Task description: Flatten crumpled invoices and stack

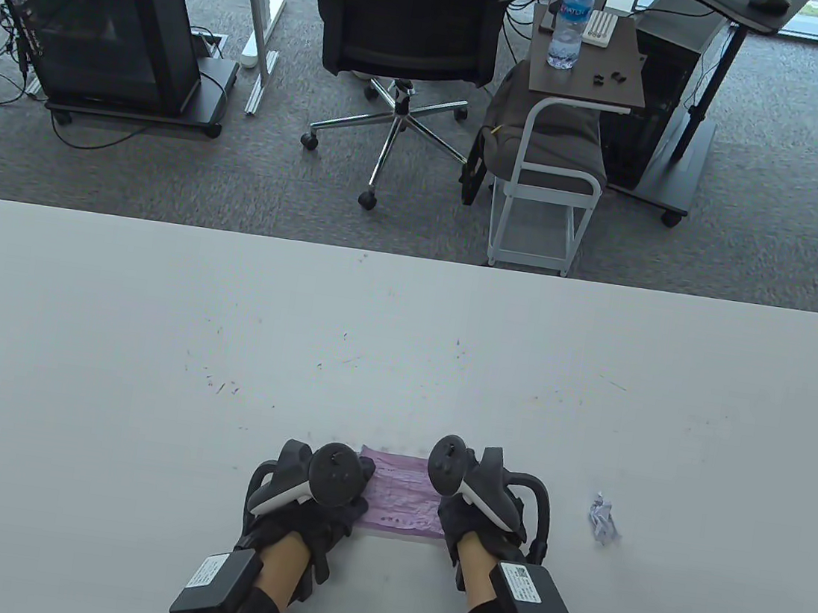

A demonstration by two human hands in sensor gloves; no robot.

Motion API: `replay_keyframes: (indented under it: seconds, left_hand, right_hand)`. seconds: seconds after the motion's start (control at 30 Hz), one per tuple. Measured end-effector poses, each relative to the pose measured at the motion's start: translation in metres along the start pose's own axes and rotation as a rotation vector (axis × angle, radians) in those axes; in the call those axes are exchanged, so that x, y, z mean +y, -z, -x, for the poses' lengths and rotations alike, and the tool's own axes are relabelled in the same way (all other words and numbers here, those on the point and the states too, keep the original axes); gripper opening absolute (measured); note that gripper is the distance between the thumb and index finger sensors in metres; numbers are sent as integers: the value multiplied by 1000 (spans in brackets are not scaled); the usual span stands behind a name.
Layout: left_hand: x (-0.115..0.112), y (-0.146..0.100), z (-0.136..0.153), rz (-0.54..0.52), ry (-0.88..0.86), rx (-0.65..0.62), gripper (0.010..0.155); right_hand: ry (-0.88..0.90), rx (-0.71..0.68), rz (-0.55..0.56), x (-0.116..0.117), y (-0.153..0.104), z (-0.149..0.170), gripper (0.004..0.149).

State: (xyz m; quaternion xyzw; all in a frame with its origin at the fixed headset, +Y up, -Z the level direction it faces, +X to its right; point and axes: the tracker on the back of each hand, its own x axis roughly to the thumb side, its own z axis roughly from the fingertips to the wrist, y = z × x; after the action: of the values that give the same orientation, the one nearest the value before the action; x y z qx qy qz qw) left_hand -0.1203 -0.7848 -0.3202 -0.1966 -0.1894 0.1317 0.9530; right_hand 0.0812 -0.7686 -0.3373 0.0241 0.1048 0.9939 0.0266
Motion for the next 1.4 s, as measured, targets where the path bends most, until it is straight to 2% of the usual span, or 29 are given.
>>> replay_keyframes:
  seconds: [0.13, 0.23, 0.37, 0.47, 0.57, 0.67, 0.73, 0.77, 0.87, 0.93, 1.0, 1.13, 1.4]
  left_hand:
    - [-4, 0, 3, 19, 15, 44, 60]
    - [-9, -3, 13, 66, -43, 99, 60]
    - [-12, -4, 19, 77, -100, 97, 61]
    - [-13, -5, 20, 79, -113, 86, 61]
    - [-11, -6, 24, 70, -152, 73, 62]
    - [-8, -9, 26, 38, -179, 61, 65]
    - [-2, -12, 27, -42, -162, 54, 67]
    - [-1, -13, 27, -26, -162, 51, 69]
    - [3, -17, 23, -29, -123, 50, 72]
    - [6, -22, 18, -36, -78, 47, 73]
    - [10, -28, 13, -50, -34, 44, 74]
    - [18, -48, -3, -76, 101, 32, 76]
    - [25, -99, -40, -114, 190, -30, 82]
  right_hand:
    - [-81, 23, 14, 3, -2, -3, 58]
    - [-136, 93, 40, 2, -5, -3, 57]
    - [-271, 110, 40, -3, -7, 0, 68]
    - [-394, 129, 89, -14, -9, 14, 70]
    - [-411, 198, 134, -25, -10, 42, 74]
    - [-345, 293, 73, -25, -13, 73, 77]
    - [-281, 372, -21, -15, -16, 99, 78]
    - [-258, 391, -62, -12, -17, 105, 78]
    - [-144, 414, -120, 4, -21, 119, 68]
    - [-193, 382, -48, 5, -25, 118, 59]
    - [-262, 350, -85, 1, -28, 114, 56]
    - [-193, 300, -104, -6, -40, 105, 58]
    - [-62, 174, 76, -49, -87, 80, 56]
